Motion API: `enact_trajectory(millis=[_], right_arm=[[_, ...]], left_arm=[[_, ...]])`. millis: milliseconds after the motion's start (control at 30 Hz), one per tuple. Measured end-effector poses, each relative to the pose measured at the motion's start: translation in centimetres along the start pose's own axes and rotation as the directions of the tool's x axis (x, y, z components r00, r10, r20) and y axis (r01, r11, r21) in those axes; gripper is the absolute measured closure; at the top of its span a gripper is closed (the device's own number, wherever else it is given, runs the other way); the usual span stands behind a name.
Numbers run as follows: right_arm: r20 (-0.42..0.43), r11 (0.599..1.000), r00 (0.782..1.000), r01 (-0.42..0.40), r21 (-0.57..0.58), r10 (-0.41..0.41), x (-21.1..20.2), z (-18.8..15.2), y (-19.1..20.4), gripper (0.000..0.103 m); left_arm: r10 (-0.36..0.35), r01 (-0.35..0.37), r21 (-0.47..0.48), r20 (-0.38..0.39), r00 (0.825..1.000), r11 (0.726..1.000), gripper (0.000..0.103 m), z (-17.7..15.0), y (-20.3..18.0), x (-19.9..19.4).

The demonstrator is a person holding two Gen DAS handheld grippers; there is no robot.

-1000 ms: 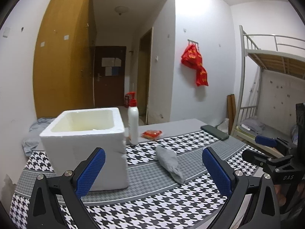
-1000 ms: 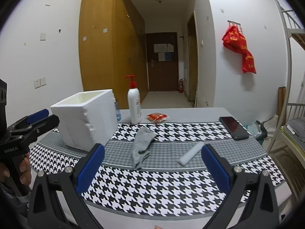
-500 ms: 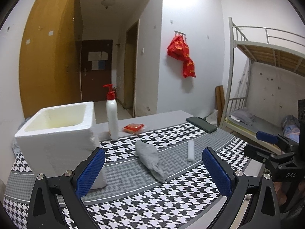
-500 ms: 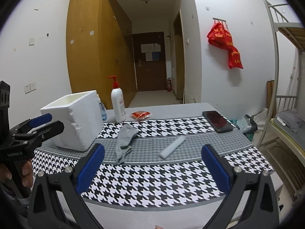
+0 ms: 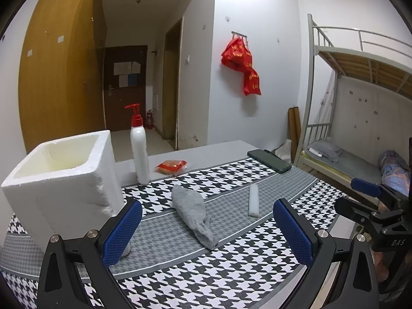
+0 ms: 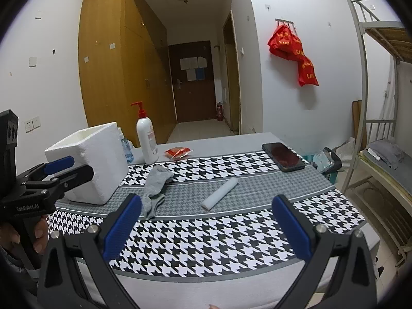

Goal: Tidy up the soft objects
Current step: 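Move the left tool toward the grey sock while the right tool approaches the white foam roll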

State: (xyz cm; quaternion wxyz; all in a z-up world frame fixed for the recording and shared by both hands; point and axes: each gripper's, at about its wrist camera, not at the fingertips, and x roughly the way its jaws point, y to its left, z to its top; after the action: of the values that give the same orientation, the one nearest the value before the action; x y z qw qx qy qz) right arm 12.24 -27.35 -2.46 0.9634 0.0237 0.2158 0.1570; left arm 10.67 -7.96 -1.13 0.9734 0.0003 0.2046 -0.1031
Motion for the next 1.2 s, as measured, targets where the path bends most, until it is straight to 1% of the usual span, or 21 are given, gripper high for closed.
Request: enact_trajectory(millis=[633, 867, 1033, 1200], right_arm=[[-0.058, 0.999, 0.998, -0.009, 0.034, 0.011, 3.2, -0.5, -1.8, 0.0], [-0.082, 0.999, 0.996, -0.016, 0.051, 0.021, 4.4, -0.5, -2.4, 0.0], [-0.093, 0.998, 0.995, -0.013, 0.061, 0.018, 4.8, -0.5, -2.9, 0.0], [-0.102, 0.997, 0.994, -0.016, 0.073, 0.024, 5.3, -0.4, -3.2, 0.0]], left_arm=[[0.022, -0.02, 0.022, -0.084, 0.996, 1.0, 0.001, 0.0, -0.6, 4.5], [0.029, -0.026, 0.029, -0.117, 0.993, 0.999, 0.001, 0.1, -0.8, 6.4], [0.051, -0.047, 0.035, -0.139, 0.989, 0.998, 0.001, -0.1, -0.6, 8.0], [0.042, -0.038, 0.028, -0.165, 0.985, 0.999, 0.001, 0.1, -0.5, 9.3]])
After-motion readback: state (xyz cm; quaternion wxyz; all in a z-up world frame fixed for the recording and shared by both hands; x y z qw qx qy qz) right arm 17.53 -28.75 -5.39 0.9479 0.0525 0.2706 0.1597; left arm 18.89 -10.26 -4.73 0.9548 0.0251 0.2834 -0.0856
